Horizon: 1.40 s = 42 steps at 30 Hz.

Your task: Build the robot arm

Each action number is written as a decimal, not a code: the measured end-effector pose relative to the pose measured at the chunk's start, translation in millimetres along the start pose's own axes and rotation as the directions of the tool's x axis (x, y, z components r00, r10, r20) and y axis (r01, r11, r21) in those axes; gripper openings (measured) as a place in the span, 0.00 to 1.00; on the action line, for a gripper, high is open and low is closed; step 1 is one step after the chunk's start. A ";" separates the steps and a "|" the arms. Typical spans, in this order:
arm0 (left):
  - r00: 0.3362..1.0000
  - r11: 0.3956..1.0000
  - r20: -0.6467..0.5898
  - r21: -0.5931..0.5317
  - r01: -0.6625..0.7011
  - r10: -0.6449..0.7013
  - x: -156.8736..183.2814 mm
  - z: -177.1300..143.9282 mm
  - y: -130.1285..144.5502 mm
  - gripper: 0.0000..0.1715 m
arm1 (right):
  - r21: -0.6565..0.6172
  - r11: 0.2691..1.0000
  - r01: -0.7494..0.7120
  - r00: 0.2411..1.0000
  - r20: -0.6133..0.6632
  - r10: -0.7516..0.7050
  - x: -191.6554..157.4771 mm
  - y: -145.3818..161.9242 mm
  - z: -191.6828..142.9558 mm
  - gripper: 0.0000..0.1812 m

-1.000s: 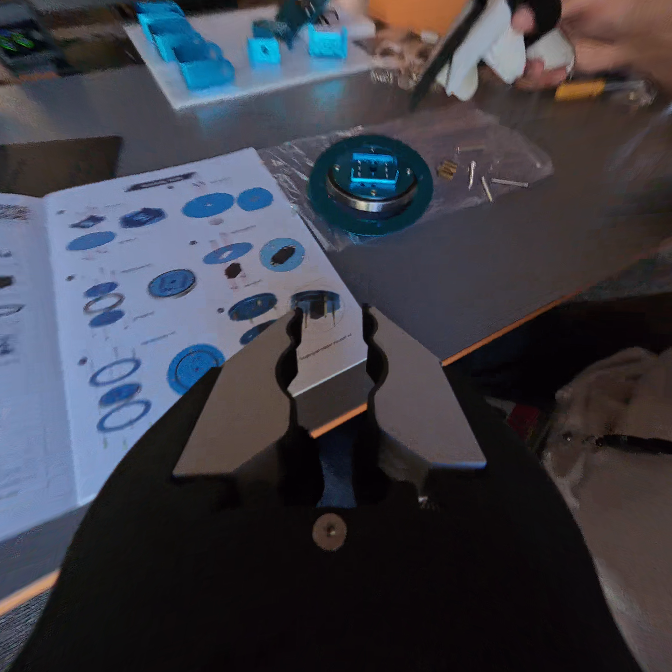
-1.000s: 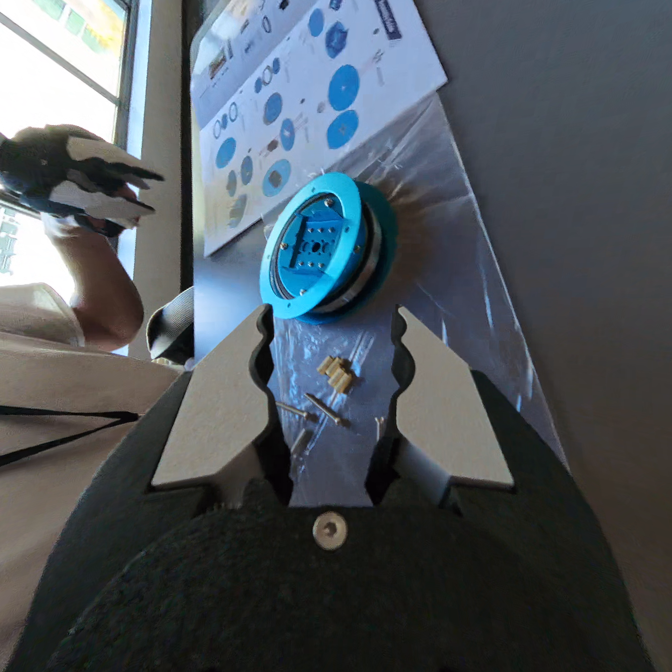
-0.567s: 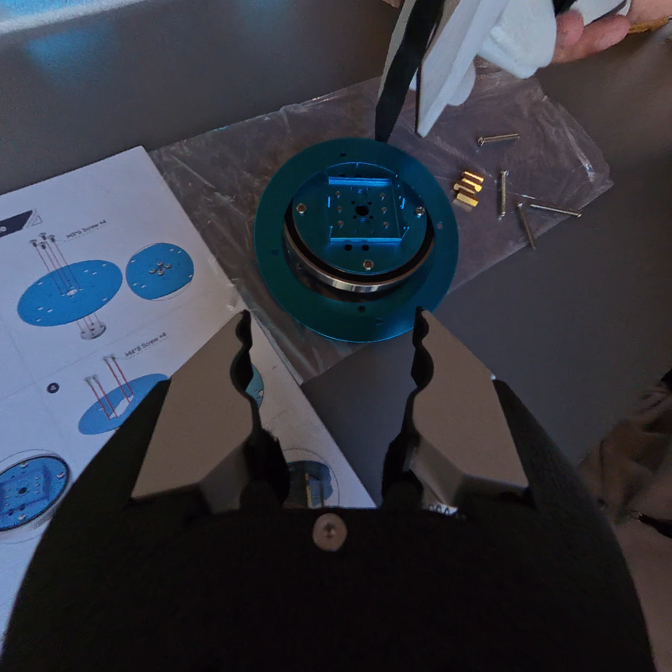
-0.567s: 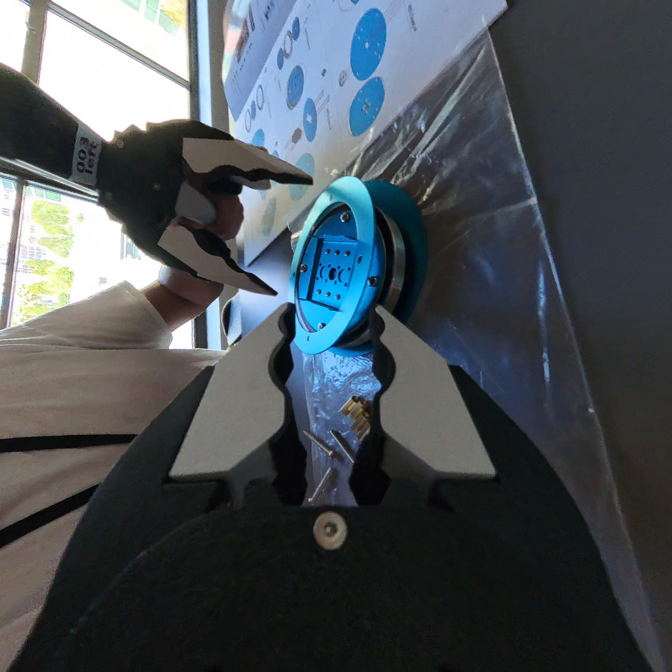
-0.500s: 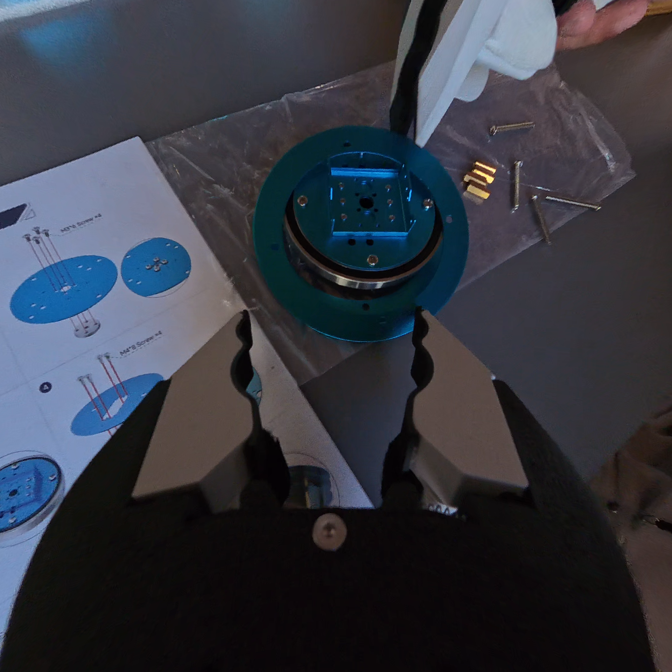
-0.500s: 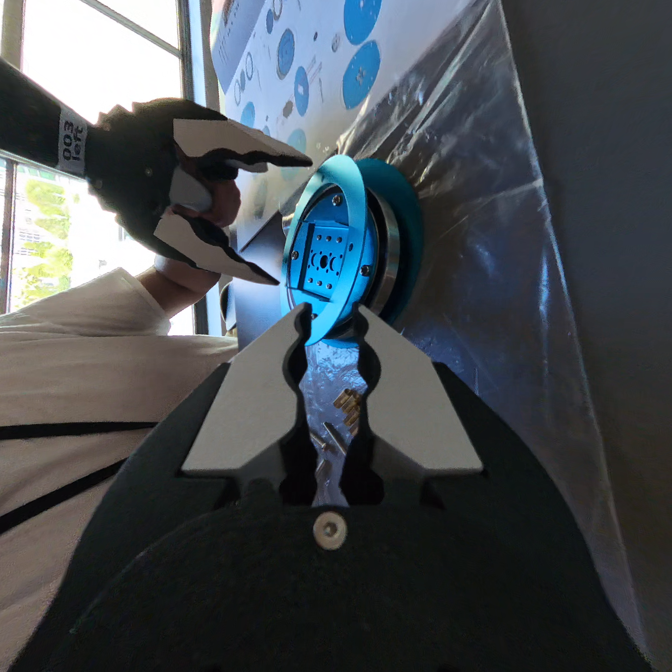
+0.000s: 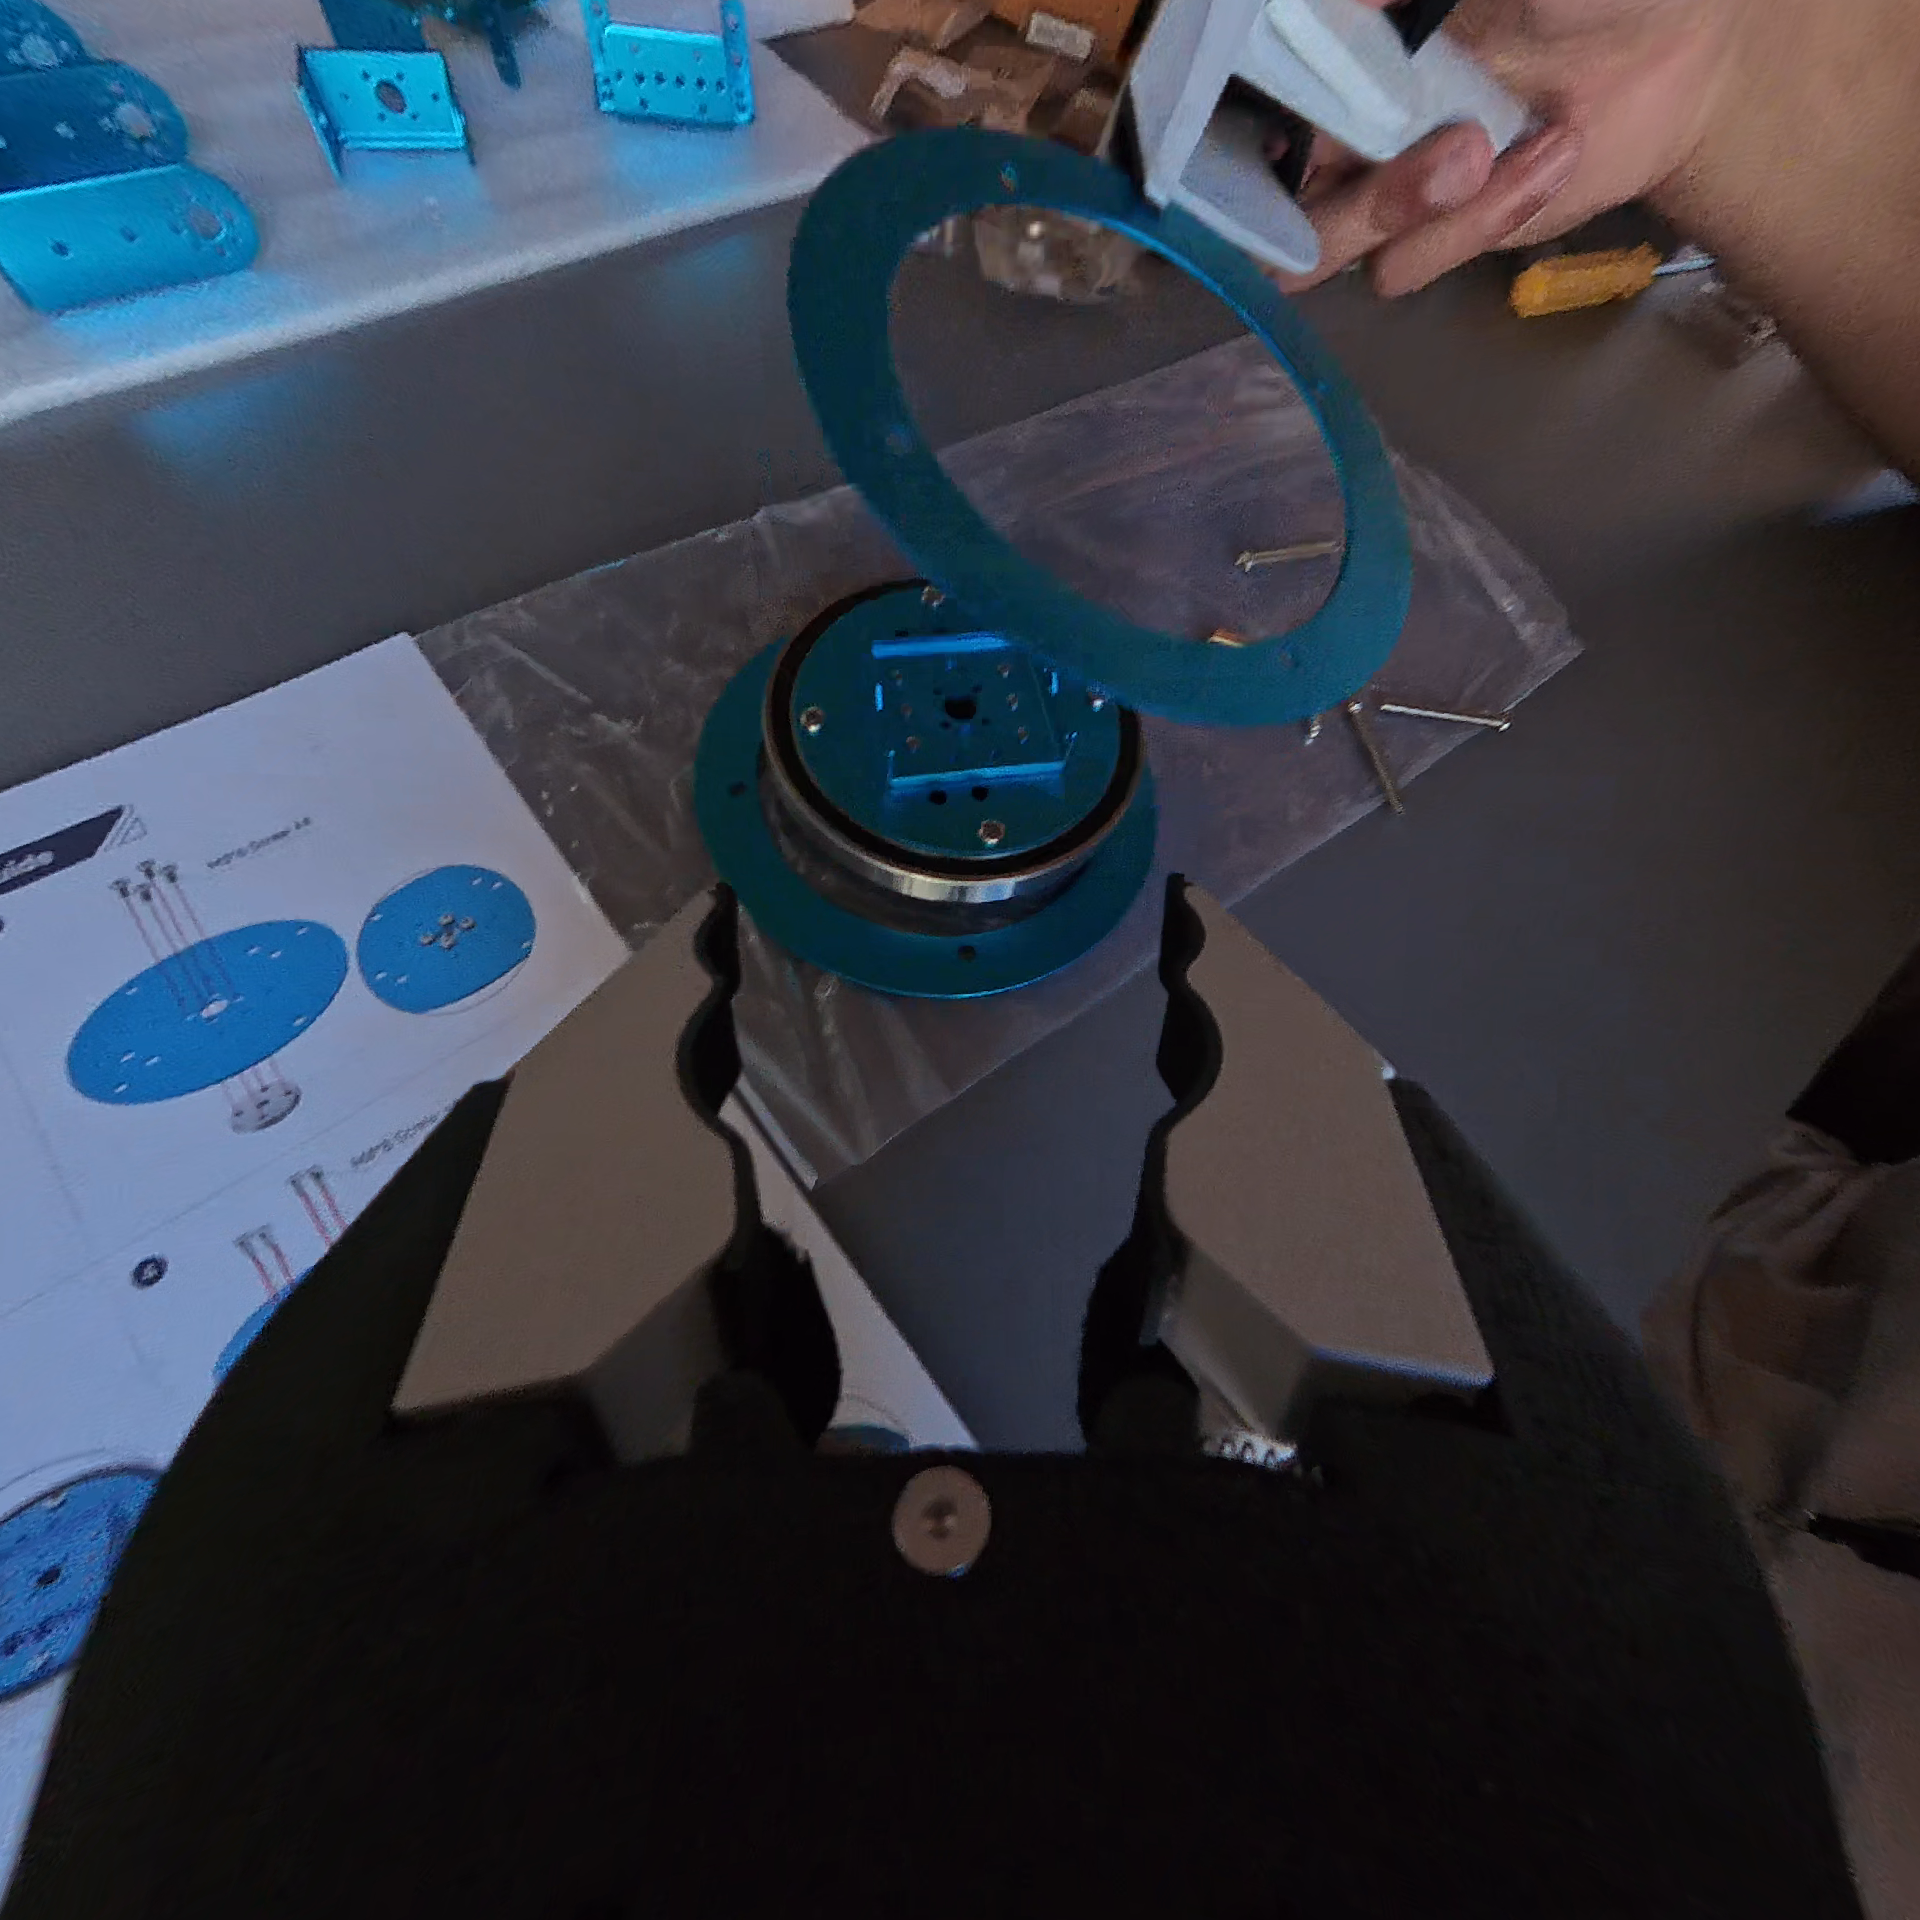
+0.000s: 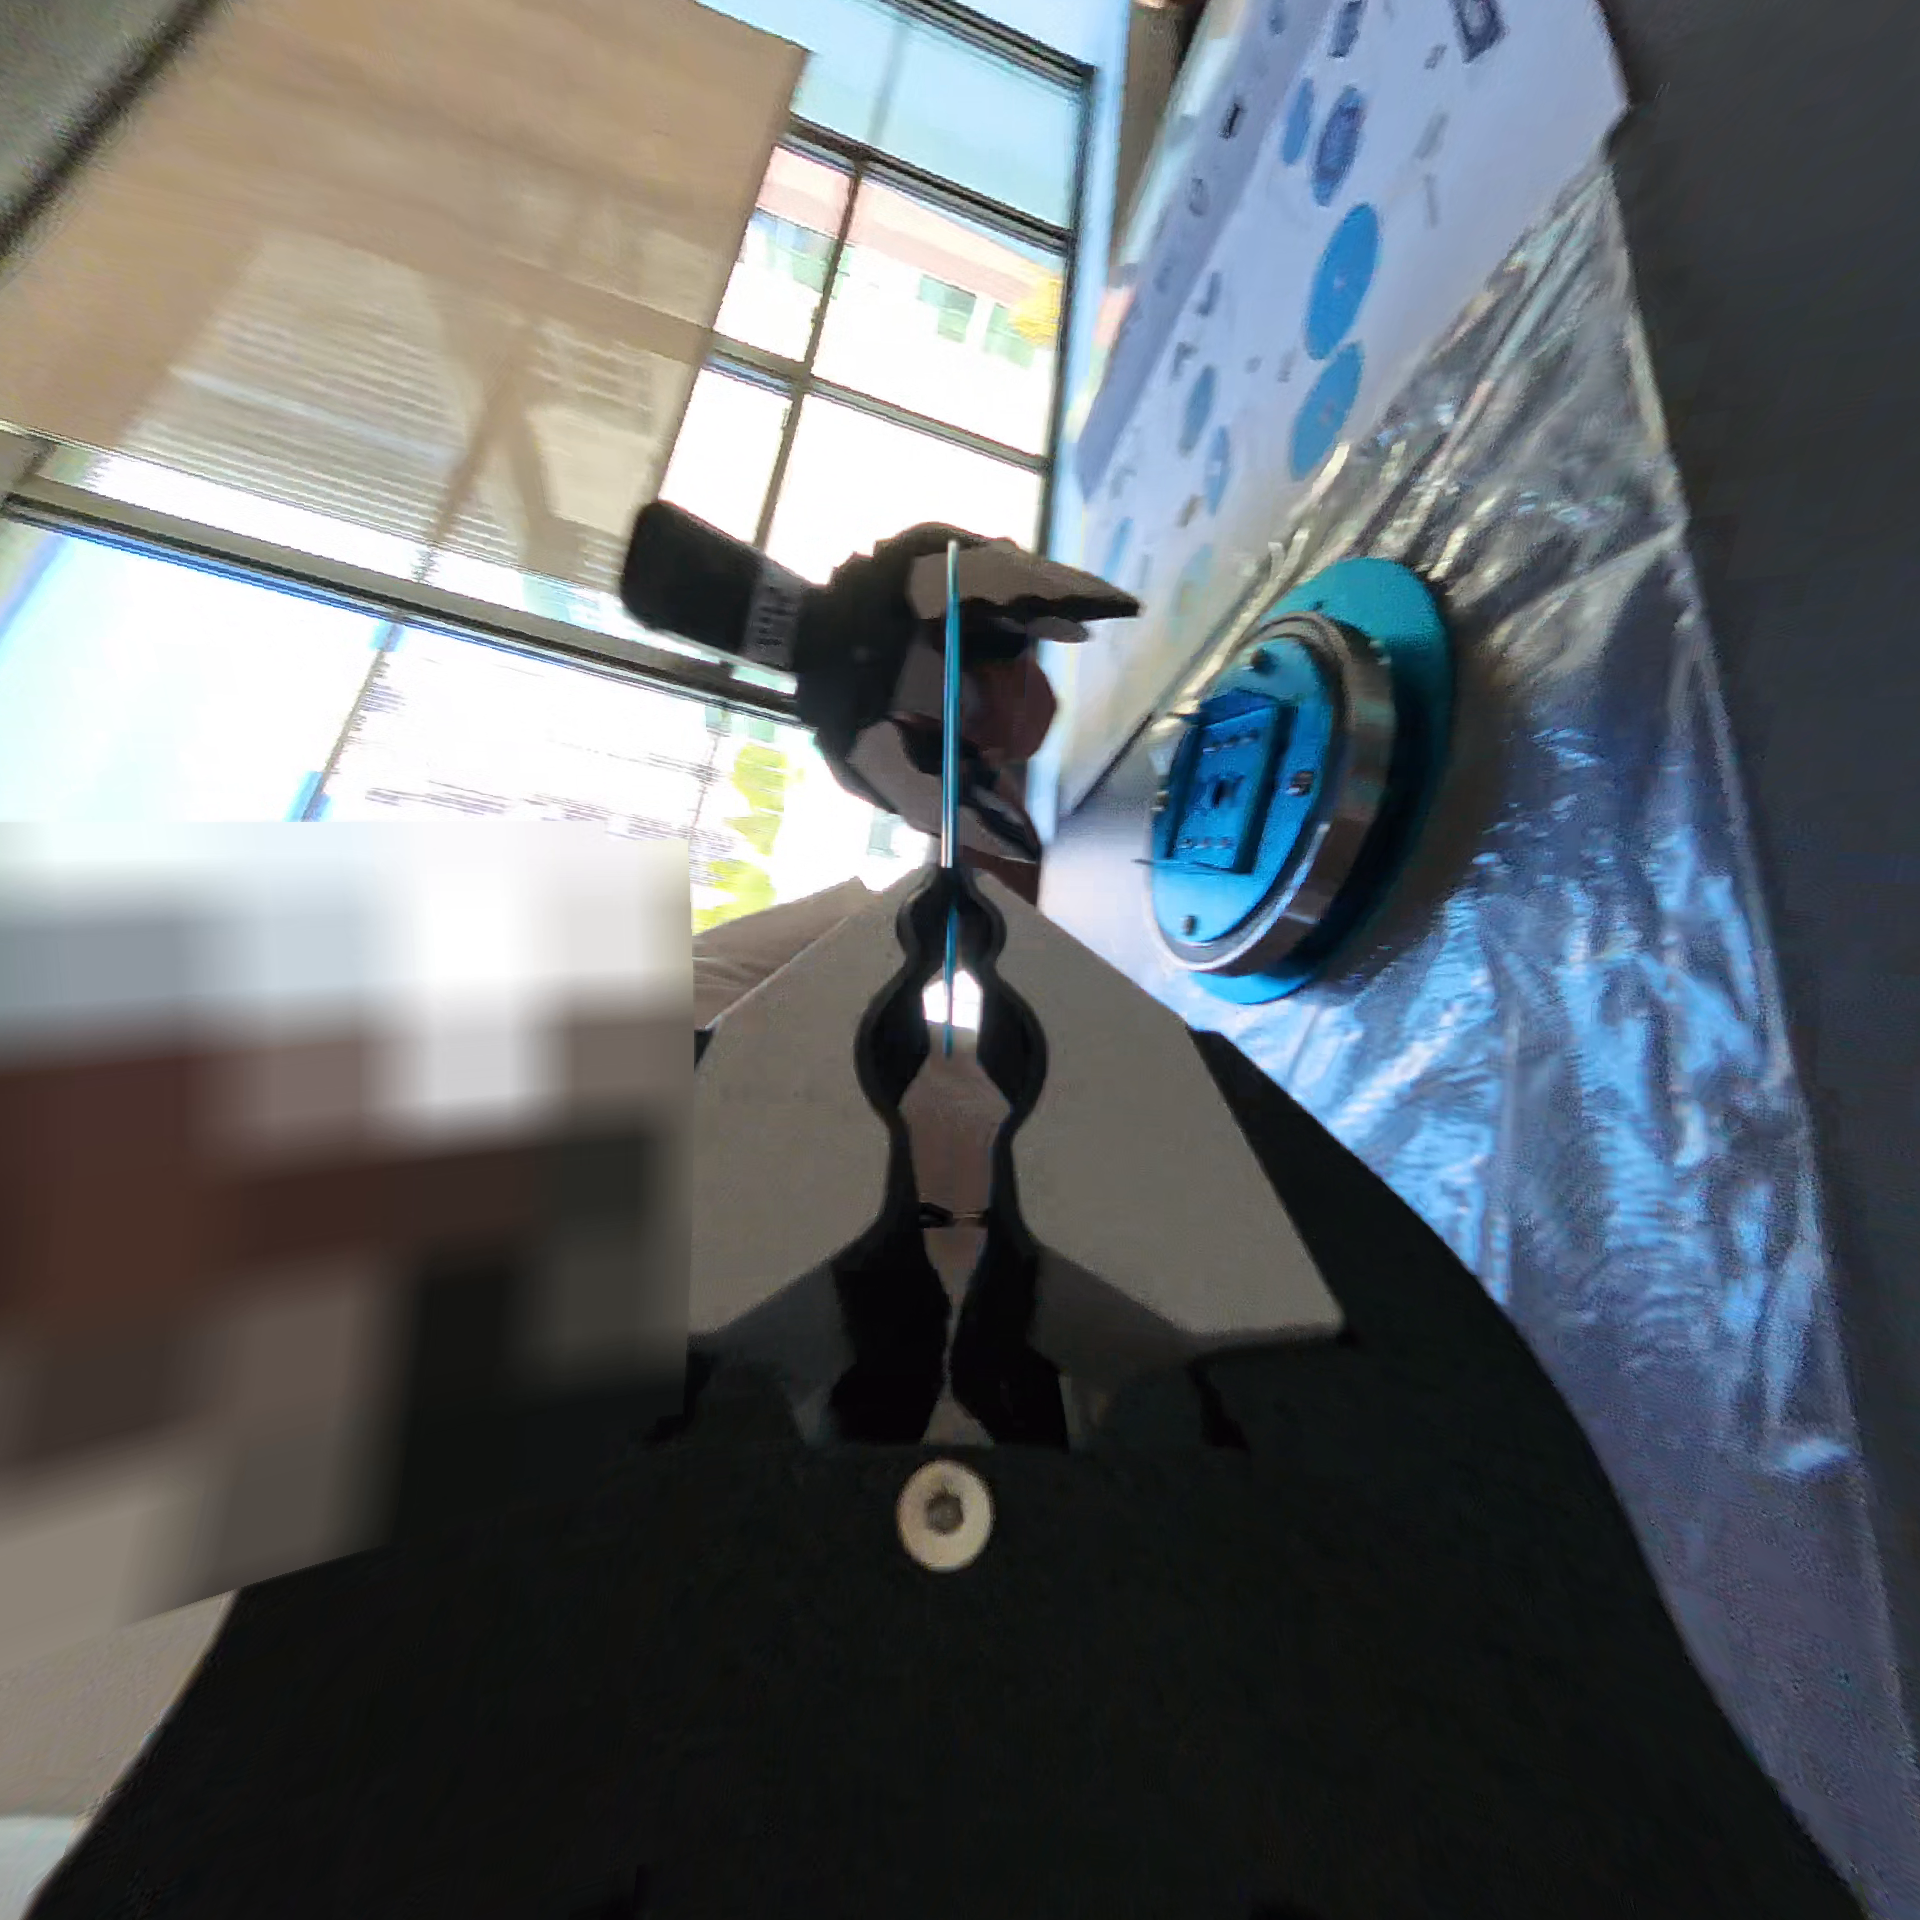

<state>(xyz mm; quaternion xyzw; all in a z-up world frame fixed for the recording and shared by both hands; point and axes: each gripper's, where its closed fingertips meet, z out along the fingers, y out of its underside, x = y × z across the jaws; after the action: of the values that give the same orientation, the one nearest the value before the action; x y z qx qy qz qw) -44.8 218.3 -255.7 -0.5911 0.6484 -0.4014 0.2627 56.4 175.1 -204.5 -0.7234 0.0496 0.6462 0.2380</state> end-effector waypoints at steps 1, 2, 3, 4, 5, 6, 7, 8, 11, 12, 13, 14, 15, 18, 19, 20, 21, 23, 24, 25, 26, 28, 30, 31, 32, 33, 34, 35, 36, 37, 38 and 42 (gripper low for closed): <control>0.999 1.000 -0.033 0.023 -0.001 0.002 3.9 0.5 -3.7 0.47 | 0.006 0.999 -0.039 0.997 0.074 0.039 -5.5 0.9 -2.3 0.00; 0.998 0.999 -0.057 0.040 -0.009 0.011 6.9 0.7 -7.1 0.47 | 0.007 0.999 -0.045 0.993 0.108 0.044 -7.3 1.9 -3.5 0.00; 0.997 0.998 -0.066 0.058 -0.026 0.029 7.9 0.9 -11.1 0.47 | 0.008 0.999 -0.049 0.993 0.104 0.047 -5.7 1.7 -6.2 0.00; 0.997 0.996 -0.060 0.074 -0.051 0.056 7.1 1.4 -14.6 0.47 | 0.027 0.999 -0.042 0.997 0.070 0.040 -3.2 -2.5 -13.3 0.00; 0.995 0.994 -0.050 0.077 -0.081 0.085 5.8 3.3 -16.2 0.47 | 0.063 0.998 -0.005 1.000 -0.005 0.006 0.9 -10.7 -25.1 0.00; 0.993 0.992 -0.047 0.064 -0.108 0.112 5.5 6.8 -16.1 0.47 | 0.096 0.994 0.052 0.991 -0.127 -0.040 8.5 -20.0 -40.2 0.00; 0.991 0.991 -0.047 0.043 -0.125 0.127 5.3 11.7 -15.5 0.48 | 0.116 0.987 0.114 0.965 -0.251 -0.082 15.7 -28.5 -56.2 0.00; 0.990 0.991 -0.051 0.023 -0.133 0.134 5.8 17.5 -15.5 0.50 | 0.137 0.978 0.157 0.940 -0.326 -0.105 18.0 -36.0 -69.7 0.00; 0.985 0.986 -0.062 -0.030 -0.162 0.160 6.8 38.9 -14.3 0.58 | 0.197 0.966 0.168 0.922 -0.379 -0.083 19.9 -47.4 -90.6 0.00; 0.985 0.985 -0.058 -0.042 -0.165 0.163 5.2 45.1 -13.9 0.63 | 0.180 0.967 0.179 0.892 -0.444 -0.083 30.0 -46.0 -96.2 0.00; 0.985 0.985 -0.057 -0.055 -0.164 0.161 3.8 50.0 -13.0 0.63 | 0.151 0.971 0.186 0.859 -0.505 -0.086 40.3 -42.7 -100.1 0.00; 0.986 0.985 -0.049 -0.072 -0.160 0.156 1.7 53.8 -11.6 0.64 | 0.128 0.973 0.191 0.832 -0.548 -0.091 48.3 -39.5 -102.5 0.00; 0.987 0.983 -0.043 -0.093 -0.157 0.154 -0.2 56.8 -9.0 0.64 | 0.107 0.976 0.189 0.814 -0.573 -0.095 53.6 -36.3 -103.4 0.00; 0.989 0.976 -0.025 -0.159 -0.150 0.148 -3.1 64.3 0.5 0.64 | 0.013 0.982 0.189 0.716 -0.686 -0.128 73.8 -26.4 -111.1 0.02; 0.990 0.974 -0.018 -0.176 -0.143 0.142 -4.1 66.4 3.0 0.63 | -0.030 0.981 0.190 0.669 -0.727 -0.152 81.5 -23.2 -114.2 0.03; 0.991 0.972 -0.015 -0.190 -0.137 0.136 -4.3 68.1 5.3 0.62 | -0.066 0.979 0.194 0.629 -0.758 -0.176 88.1 -20.9 -116.6 0.04; 0.991 0.971 -0.012 -0.195 -0.136 0.137 -4.6 69.1 6.0 0.62 | -0.097 0.976 0.196 0.596 -0.779 -0.197 93.5 -19.1 -118.0 0.04; 0.989 0.970 -0.016 -0.193 -0.150 0.150 -2.6 68.8 5.9 0.58 | -0.139 0.970 0.202 0.524 -0.821 -0.227 101.4 -19.4 -123.2 0.11; 0.988 0.968 -0.011 -0.198 -0.154 0.155 -2.6 68.3 6.4 0.58 | -0.158 0.963 0.219 0.467 -0.850 -0.245 103.0 -22.3 -128.1 0.14; 0.988 0.967 -0.008 -0.201 -0.154 0.156 -2.6 67.9 6.7 0.58 | -0.181 0.950 0.256 0.403 -0.873 -0.275 100.7 -27.1 -131.4 0.16; 0.988 0.967 -0.005 -0.203 -0.153 0.155 -2.5 67.7 6.8 0.58 | -0.211 0.929 0.303 0.323 -0.895 -0.309 95.8 -33.3 -133.5 0.19; 0.987 0.967 -0.003 -0.199 -0.158 0.160 -2.0 67.1 7.0 0.57 | -0.267 0.870 0.415 0.349 -0.836 -0.423 77.5 -33.1 -95.3 0.22; 0.985 0.968 -0.012 -0.187 -0.170 0.171 0.0 66.4 7.3 0.57 | -0.246 0.853 0.461 0.516 -0.707 -0.483 63.5 -18.9 -38.2 0.26; 0.985 0.968 -0.013 -0.180 -0.173 0.173 0.7 66.0 7.5 0.57 | -0.241 0.862 0.446 0.586 -0.650 -0.484 61.2 -12.4 -17.0 0.32; 0.984 0.969 -0.013 -0.173 -0.175 0.175 1.5 65.7 7.8 0.57 | -0.247 0.873 0.420 0.642 -0.599 -0.478 60.1 -6.6 -1.1 0.34; 0.984 0.970 -0.014 -0.168 -0.176 0.177 2.1 65.3 8.0 0.57 | -0.244 0.882 0.403 0.686 -0.557 -0.468 58.5 -4.1 10.4 0.35; 0.984 0.970 -0.012 -0.166 -0.178 0.178 2.3 65.0 8.1 0.57 | -0.226 0.889 0.398 0.711 -0.537 -0.454 58.5 -6.7 17.5 0.36; 0.984 0.970 -0.008 -0.165 -0.179 0.180 2.5 64.7 8.2 0.57 | -0.223 0.895 0.386 0.721 -0.532 -0.444 61.6 -8.8 22.1 0.37; 0.984 0.970 -0.006 -0.166 -0.179 0.180 2.6 64.5 8.1 0.56 | -0.241 0.902 0.358 0.727 -0.535 -0.431 67.3 -7.9 25.1 0.40; 0.984 0.969 -0.005 -0.168 -0.179 0.181 2.7 64.3 8.2 0.56 | -0.261 0.909 0.326 0.733 -0.538 -0.417 73.1 -5.7 28.1 0.41; 0.983 0.969 -0.004 -0.170 -0.180 0.181 2.8 64.4 8.1 0.56 | -0.267 0.913 0.309 0.737 -0.540 -0.408 77.3 -5.6 31.7 0.41; 0.983 0.969 0.002 -0.168 -0.180 0.183 2.8 64.7 7.4 0.56 | -0.258 0.924 0.284 0.775 -0.505 -0.379 75.7 -4.9 47.7 0.37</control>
<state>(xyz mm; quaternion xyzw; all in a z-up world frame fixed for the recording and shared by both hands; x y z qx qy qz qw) 3.3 201.7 -296.4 -0.5527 0.7288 -0.3148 0.2536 27.0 216.8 -278.1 -0.8917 -0.0676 0.3624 0.2627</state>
